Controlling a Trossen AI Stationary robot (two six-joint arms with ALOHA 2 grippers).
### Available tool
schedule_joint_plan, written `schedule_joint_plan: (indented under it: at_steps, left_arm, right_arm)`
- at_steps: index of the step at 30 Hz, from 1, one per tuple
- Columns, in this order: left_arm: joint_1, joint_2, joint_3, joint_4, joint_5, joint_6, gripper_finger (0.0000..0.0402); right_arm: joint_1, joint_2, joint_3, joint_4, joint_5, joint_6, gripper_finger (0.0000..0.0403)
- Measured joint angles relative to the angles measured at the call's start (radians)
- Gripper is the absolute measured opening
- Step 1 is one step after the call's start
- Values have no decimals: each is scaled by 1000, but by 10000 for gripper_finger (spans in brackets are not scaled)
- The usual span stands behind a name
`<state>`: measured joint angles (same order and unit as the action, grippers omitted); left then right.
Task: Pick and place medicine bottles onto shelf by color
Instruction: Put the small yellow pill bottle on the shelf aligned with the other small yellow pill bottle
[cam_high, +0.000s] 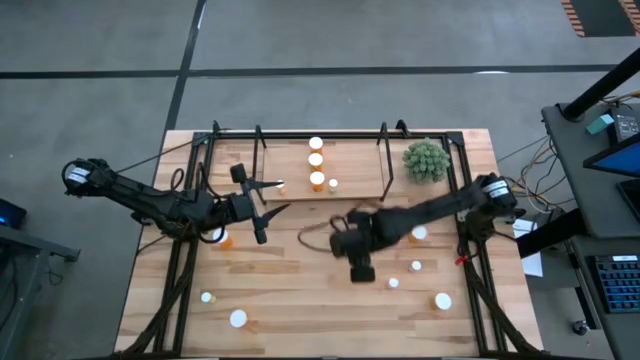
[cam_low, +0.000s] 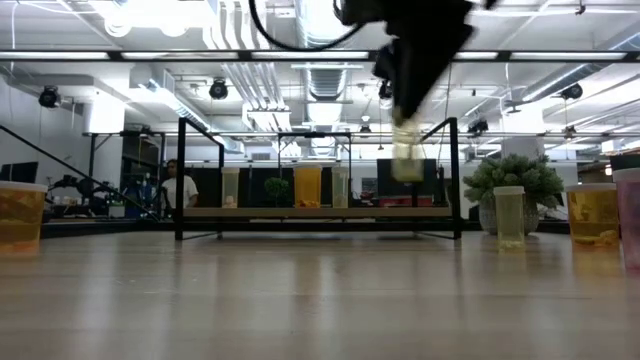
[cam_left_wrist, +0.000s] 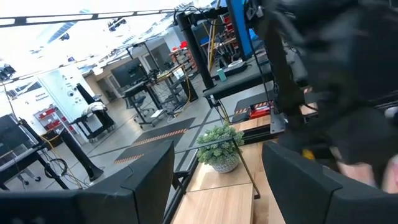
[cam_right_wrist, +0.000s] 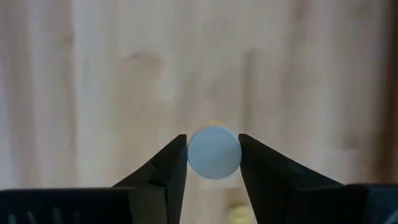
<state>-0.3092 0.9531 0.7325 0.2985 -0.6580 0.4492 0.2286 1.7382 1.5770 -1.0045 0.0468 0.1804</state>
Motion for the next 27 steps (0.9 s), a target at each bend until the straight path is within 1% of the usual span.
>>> schedule_joint_plan:
  at_steps: [6, 13, 18, 19, 23, 27]
  left_arm:
    - [0, 0, -1, 6, 0, 1, 226]
    - [0, 0, -1, 7, 0, 2, 226]
    - [0, 0, -1, 7, 0, 2, 226]
    - [-1, 0, -1, 7, 0, 2, 226]
    - [-1, 0, -1, 7, 0, 2, 226]
    - [-1, 0, 0, 7, 0, 2, 226]
  right_arm:
    - [-194, -24, 139, -76, 43, -209, 132]
    - [-398, -24, 224, -81, 31, -387, 132]
    - [-507, -23, 222, -43, 24, -453, 132]
    - [-527, -23, 214, -33, 12, -462, 132]
    - [-598, -22, 166, 54, -102, -488, 132]
    - [-646, -20, 132, 143, -118, -522, 132]
